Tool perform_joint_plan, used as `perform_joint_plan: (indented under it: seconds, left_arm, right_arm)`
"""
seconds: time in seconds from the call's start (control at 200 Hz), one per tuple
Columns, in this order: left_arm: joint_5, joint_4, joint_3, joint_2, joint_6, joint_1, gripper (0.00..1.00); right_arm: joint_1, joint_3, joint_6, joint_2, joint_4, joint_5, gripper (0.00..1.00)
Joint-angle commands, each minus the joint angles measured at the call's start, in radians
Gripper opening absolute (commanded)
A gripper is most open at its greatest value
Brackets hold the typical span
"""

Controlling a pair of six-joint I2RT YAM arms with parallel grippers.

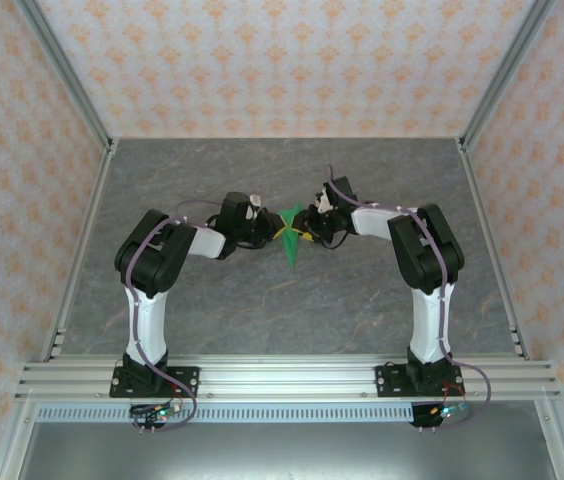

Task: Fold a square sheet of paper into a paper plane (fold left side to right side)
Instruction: Fold the wing for the fifth time at the center of the table.

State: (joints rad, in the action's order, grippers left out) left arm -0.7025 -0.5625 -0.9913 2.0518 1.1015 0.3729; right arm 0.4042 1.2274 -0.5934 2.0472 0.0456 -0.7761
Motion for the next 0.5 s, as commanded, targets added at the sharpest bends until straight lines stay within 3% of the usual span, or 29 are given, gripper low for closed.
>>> perform_joint_plan:
  seconds: [0.0, 0.25, 0.495]
  left_arm:
    - [0.009, 0.038, -0.031, 0.0, -0.038, 0.005, 0.04]
    - [0.027, 0.078, -0.028, -0.006, -0.092, -0.004, 0.0]
    - [0.026, 0.082, -0.028, -0.007, -0.109, -0.006, 0.0]
  right_arm:
    - [0.006, 0.006, 0.021, 0.0, 0.074, 0.03, 0.39]
    - [-0.021, 0.054, 0.038, -0.06, 0.09, 0.053, 0.49]
    - [-0.028, 0.164, 0.032, -0.01, 0.118, 0.058, 0.61]
